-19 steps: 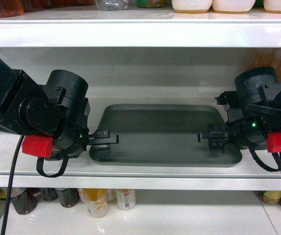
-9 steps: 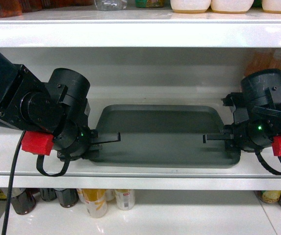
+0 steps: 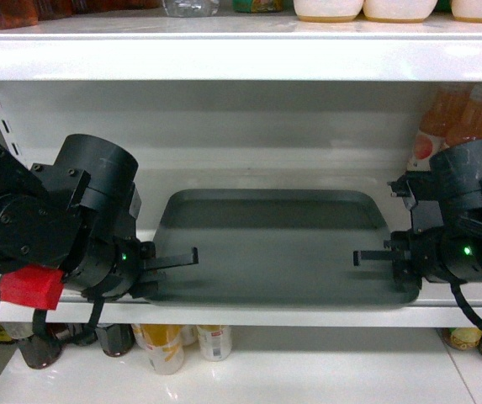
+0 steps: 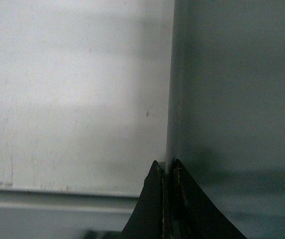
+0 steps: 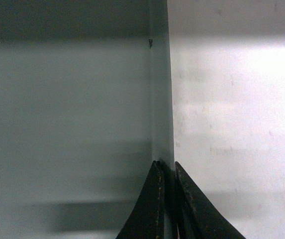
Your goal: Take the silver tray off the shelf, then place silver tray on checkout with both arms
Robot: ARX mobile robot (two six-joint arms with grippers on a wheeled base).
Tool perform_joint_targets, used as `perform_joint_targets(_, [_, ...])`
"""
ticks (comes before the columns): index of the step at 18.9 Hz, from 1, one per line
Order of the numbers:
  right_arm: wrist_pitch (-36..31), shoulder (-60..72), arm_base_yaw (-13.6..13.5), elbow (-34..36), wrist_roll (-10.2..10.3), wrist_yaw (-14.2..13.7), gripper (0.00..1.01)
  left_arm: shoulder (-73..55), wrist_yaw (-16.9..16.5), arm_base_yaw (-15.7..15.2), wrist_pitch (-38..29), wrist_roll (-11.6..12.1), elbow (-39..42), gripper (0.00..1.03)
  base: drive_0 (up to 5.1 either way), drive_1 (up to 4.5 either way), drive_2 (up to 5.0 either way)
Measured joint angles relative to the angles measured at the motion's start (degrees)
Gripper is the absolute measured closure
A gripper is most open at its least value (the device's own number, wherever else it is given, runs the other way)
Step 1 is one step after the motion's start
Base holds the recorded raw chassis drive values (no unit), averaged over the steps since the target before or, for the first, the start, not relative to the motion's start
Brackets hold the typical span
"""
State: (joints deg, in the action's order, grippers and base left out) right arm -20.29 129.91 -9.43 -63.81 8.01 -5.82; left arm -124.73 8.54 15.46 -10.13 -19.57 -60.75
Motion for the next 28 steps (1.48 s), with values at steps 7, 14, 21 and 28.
perform_joint_targets(7, [-13.64,-21.88,-0.42,24.06,2.78,2.62,0.97,25.62,5.84,4.15,-2.75,-3.87,20.11,1.0,0.0,0.0,0.0])
perform_joint_targets(14, [-14.53,-50.64,-2.19,45.33,5.53,5.7,0.98,55.56,11.8,7.96,3.89,0.44,35.78,1.0,0.0,0.0,0.0])
perform_joint_targets(21, [-14.08,-50.38,-2.19,44.68,5.57,5.81,0.98,55.04,12.28,7.96,3.89,1.64,35.06,1.0,0.0,0.0,0.0])
perform_joint_targets(28, [-14.14,-50.34,-2.19,44.65,5.6,5.81,0.98,55.01,12.26,7.96,3.85,1.73,35.06,1.0,0.0,-3.62,3.6])
